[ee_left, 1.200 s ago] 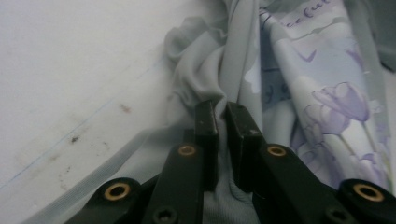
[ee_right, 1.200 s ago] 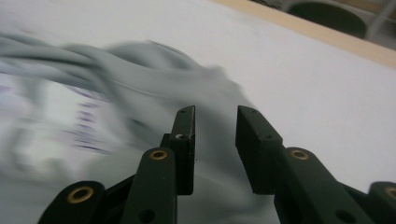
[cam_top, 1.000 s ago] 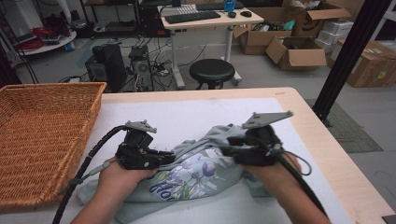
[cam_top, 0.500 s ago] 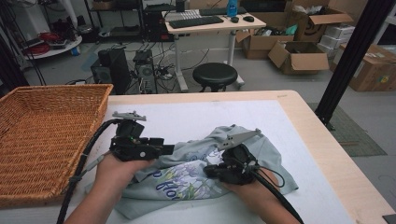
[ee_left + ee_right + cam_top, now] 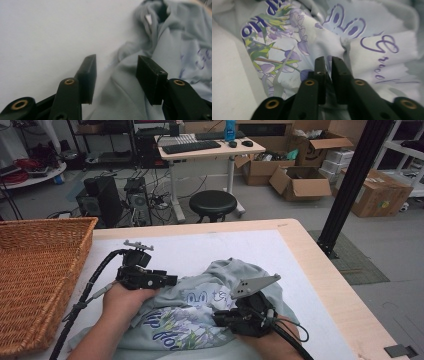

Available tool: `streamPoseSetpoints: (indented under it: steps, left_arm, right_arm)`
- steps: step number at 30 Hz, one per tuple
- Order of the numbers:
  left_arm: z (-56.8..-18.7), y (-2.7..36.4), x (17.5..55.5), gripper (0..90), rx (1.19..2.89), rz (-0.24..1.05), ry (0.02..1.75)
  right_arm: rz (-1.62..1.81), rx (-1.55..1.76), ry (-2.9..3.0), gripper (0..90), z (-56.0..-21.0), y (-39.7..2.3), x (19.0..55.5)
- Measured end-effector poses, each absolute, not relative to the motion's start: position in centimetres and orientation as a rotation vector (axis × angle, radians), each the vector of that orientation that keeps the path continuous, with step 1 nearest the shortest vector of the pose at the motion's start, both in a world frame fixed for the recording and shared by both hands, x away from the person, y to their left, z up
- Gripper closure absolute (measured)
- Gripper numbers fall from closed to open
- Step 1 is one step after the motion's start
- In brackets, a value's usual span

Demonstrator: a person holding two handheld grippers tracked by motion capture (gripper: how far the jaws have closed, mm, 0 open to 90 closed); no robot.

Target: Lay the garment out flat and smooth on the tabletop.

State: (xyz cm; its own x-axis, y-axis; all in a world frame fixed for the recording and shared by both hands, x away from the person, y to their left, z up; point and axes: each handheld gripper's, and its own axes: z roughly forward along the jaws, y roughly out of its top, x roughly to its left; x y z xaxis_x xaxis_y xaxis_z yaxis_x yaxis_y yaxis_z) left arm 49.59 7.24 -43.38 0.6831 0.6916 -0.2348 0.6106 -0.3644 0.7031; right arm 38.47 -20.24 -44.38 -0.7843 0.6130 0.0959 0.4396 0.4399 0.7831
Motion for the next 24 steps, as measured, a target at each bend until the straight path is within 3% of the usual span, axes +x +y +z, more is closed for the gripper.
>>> streamPoseSetpoints:
  steps: [5,6,8,11,19,23,24]
  left_arm:
    - [-44.1,6.7,49.2,56.9,2.127,0.128,0.978]
    - [-44.1,6.6,49.0,63.8,2.14,0.137,0.956]
    - [-43.9,6.3,48.8,64.3,2.157,0.167,0.933]
    - [-43.6,6.9,49.1,54.6,2.102,0.133,0.975]
    - [-42.9,8.7,50.4,55.4,1.995,0.192,1.052]
    - [-44.2,7.7,50.7,57.0,2.09,0.131,1.03]
    - [-44.2,7.5,50.3,56.9,2.112,0.165,1.004]
  right_arm:
    - [1.287,0.929,2.41,74.3,-43.1,-21.9,38.5]
    - [1.281,0.949,2.373,72.7,-42.5,-23.0,38.9]
    - [1.276,0.962,2.353,71.8,-42.2,-23.5,39.1]
    - [1.283,1.003,2.296,71.4,-41.5,-25.0,39.8]
    - [1.279,1.051,2.215,69.2,-40.7,-27.5,40.3]
    - [1.262,1.089,2.189,64.7,-41.0,-28.4,41.1]
    - [1.251,1.096,2.182,62.8,-41.1,-28.5,41.5]
